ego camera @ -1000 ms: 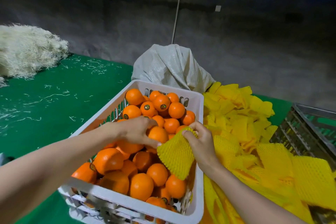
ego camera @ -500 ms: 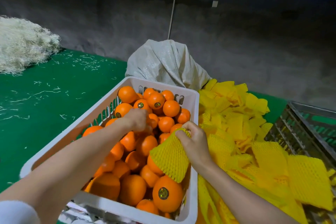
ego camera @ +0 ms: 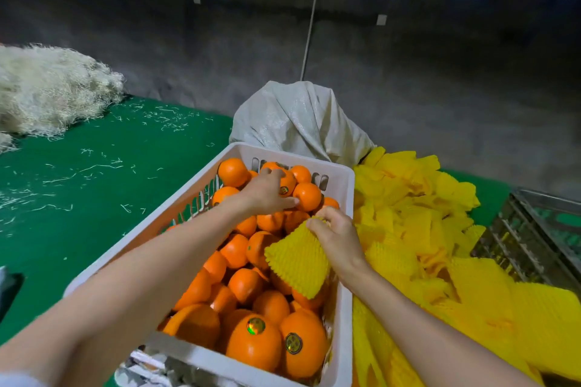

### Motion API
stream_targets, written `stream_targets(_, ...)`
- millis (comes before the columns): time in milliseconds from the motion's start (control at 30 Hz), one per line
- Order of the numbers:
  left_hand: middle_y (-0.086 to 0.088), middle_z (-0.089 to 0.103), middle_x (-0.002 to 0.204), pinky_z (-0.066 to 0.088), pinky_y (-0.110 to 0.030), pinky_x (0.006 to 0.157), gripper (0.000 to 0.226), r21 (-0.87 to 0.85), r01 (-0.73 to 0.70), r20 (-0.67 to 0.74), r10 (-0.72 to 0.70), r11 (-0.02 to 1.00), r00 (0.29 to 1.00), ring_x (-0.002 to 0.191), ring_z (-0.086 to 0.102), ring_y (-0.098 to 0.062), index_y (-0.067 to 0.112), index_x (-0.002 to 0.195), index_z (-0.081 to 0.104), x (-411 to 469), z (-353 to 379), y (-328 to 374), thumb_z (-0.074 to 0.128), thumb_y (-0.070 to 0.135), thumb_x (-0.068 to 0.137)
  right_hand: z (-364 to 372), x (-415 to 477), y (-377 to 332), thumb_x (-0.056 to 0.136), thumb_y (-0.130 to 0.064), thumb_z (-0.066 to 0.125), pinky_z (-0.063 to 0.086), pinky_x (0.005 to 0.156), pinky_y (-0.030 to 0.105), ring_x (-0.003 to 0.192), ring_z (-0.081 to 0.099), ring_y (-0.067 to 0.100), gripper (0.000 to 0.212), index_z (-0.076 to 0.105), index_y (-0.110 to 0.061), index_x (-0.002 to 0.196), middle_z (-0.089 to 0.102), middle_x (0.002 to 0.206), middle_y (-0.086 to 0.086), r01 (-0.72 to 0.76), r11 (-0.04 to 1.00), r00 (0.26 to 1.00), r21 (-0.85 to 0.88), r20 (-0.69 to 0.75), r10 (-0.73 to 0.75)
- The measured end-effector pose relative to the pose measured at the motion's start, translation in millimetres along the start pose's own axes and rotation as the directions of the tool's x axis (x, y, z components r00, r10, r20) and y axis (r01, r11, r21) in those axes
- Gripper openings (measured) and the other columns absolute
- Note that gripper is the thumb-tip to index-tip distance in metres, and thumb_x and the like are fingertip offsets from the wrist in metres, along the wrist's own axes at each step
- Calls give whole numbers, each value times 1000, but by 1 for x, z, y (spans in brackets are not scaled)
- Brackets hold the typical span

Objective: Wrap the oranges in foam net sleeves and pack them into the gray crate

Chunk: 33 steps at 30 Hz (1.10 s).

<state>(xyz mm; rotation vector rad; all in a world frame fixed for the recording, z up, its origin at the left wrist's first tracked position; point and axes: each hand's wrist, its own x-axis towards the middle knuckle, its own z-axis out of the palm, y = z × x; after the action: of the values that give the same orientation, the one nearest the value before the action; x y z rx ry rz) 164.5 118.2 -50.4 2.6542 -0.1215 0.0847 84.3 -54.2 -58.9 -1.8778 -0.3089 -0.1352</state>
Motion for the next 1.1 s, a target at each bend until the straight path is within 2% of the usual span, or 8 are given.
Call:
stream_targets(100, -15, 7, 156, 21, -63, 109, 96, 346, -26, 1, 27, 938, 1000, 142, 8, -42, 33, 150, 11, 28, 18, 11, 67, 60, 76, 1, 4, 7, 84, -14, 61, 30, 56, 27, 56, 38, 6, 20, 49, -15, 68, 41, 60, -5, 13, 991, 999, -135, 45, -7)
stream_targets(200, -7, -7, 159, 10, -75, 104, 100, 469, -53, 132, -10, 882, 991, 142, -12, -44, 42, 148, 7, 58, 42, 12, 57, 77, 69, -3, 3, 17, 85, -16, 60, 28, 50, 25, 50, 35, 6, 22, 47, -19, 67, 39, 54, -8, 15, 995, 999, -103, 37, -12)
stream_targets(367, -9, 14, 153, 26, -72, 100, 90, 421, 54, 18, -68, 906, 998, 139, 5, -45, 42, 142, 29, 69, 58, 19, 57, 79, 65, -3, 4, 19, 89, -22, 58, 26, 45, 21, 46, 31, 4, 24, 45, -20, 69, 36, 54, -7, 24, 993, 1000, -117, -7, -25)
stream_targets(533, -14, 27, 138, 36, -60, 96, 79, 413, 2, -89, 38, 911, 995, 131, 20, -37, 36, 134, 41, 55, 46, 15, 63, 72, 67, -3, 1, 16, 90, -25, 57, 26, 48, 18, 48, 35, 3, 24, 44, -25, 71, 38, 57, -8, 25, 986, 1000, -163, -14, -28)
stream_targets(633, -13, 30, 130, 39, -56, 91, 75, 411, -78, -59, 112, 908, 992, 125, 24, -34, 32, 131, 44, 35, 33, 8, 68, 66, 68, -2, 1, 14, 90, -24, 58, 31, 49, 18, 53, 39, 2, 17, 49, -19, 76, 42, 62, -9, 27, 982, 999, -185, -33, -33)
stream_targets(833, -10, 16, 153, 25, -67, 104, 81, 231, 76, 189, -122, 970, 974, 141, 2, -43, 34, 144, 22, 4, 45, -5, 68, 49, 80, -1, -4, 12, 89, -23, 59, 31, 47, 19, 48, 37, 3, 21, 47, -21, 72, 42, 61, -5, 1, 986, 999, -164, -43, -8)
stream_targets(933, -11, 8, 157, 19, -64, 109, 84, 200, 135, 211, -177, 970, 961, 143, -9, -43, 41, 148, 7, 4, 56, 2, 62, 47, 85, 0, -6, 14, 89, -20, 60, 32, 49, 17, 48, 40, -1, 26, 44, -22, 68, 40, 60, -5, 14, 984, 999, -179, -32, -20)
stream_targets(1100, -17, 26, 148, 28, -59, 108, 76, 170, 130, 165, -158, 977, 974, 135, 21, -45, 43, 147, 16, -9, 54, -3, 63, 44, 86, 0, 0, 12, 88, -21, 60, 30, 48, 18, 50, 38, 3, 31, 41, -25, 64, 41, 61, -6, 9, 970, 998, -242, -56, -23)
